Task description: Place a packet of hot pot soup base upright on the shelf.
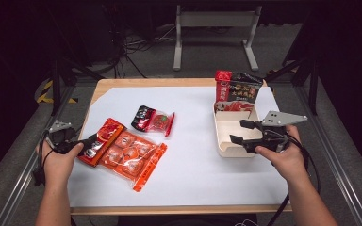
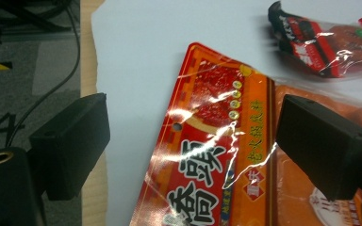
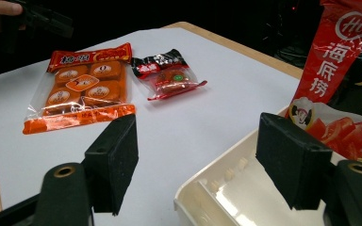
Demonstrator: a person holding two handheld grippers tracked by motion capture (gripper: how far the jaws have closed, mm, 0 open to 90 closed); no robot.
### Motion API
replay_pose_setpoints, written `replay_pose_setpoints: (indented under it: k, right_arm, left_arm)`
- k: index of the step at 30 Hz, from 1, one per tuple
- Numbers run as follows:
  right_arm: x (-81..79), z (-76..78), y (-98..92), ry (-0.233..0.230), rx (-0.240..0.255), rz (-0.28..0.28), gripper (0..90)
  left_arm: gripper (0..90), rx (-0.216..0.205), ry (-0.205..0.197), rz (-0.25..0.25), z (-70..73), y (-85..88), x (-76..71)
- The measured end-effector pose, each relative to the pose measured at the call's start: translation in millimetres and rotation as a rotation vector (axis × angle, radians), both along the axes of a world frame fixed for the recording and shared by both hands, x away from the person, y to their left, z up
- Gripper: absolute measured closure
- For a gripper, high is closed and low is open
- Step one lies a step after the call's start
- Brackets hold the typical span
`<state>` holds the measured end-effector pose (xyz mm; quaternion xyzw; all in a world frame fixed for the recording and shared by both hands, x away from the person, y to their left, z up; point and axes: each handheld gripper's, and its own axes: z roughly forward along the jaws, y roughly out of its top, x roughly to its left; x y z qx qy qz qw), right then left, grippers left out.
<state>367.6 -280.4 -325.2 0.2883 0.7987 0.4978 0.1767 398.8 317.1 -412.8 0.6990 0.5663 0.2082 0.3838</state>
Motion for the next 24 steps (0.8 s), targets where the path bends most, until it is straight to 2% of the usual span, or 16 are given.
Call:
replay_pose_setpoints:
  k: [10, 12, 14, 15, 16, 19, 24]
  right_arm:
    - [0.7, -4.4, 5.0, 0.007, -0.020, 0.010, 30.7]
    - [0.7, -4.3, 5.4, 0.007, -0.020, 0.012, 30.6]
    - [0.9, -4.5, 5.9, 0.007, -0.021, 0.011, 30.6]
    - [1.1, -4.8, 6.4, 0.011, -0.019, 0.014, 30.6]
    - [1.6, -5.4, 7.1, 0.014, -0.017, 0.019, 30.5]
    - [2.0, -6.3, 8.4, 0.016, -0.020, 0.020, 30.5]
    - [2.9, -8.6, 10.0, 0.024, -0.023, 0.023, 30.4]
  left_arm:
    - [11.8, -0.018, 0.055, 0.045, -14.2, 11.4, 2.0]
    - [11.4, -0.021, 0.087, 0.057, -17.2, 13.4, 2.5]
    - [11.2, -0.002, 0.115, 0.083, -21.2, 15.6, 2.7]
    - [11.2, -0.011, 0.124, 0.085, -22.4, 15.9, 2.8]
    - [11.3, -0.026, 0.152, 0.093, -23.9, 17.9, 2.8]
    - [12.1, -0.046, 0.176, 0.098, -24.9, 18.0, 2.6]
    - [15.3, -0.076, 0.251, 0.103, -25.6, 17.4, 2.2]
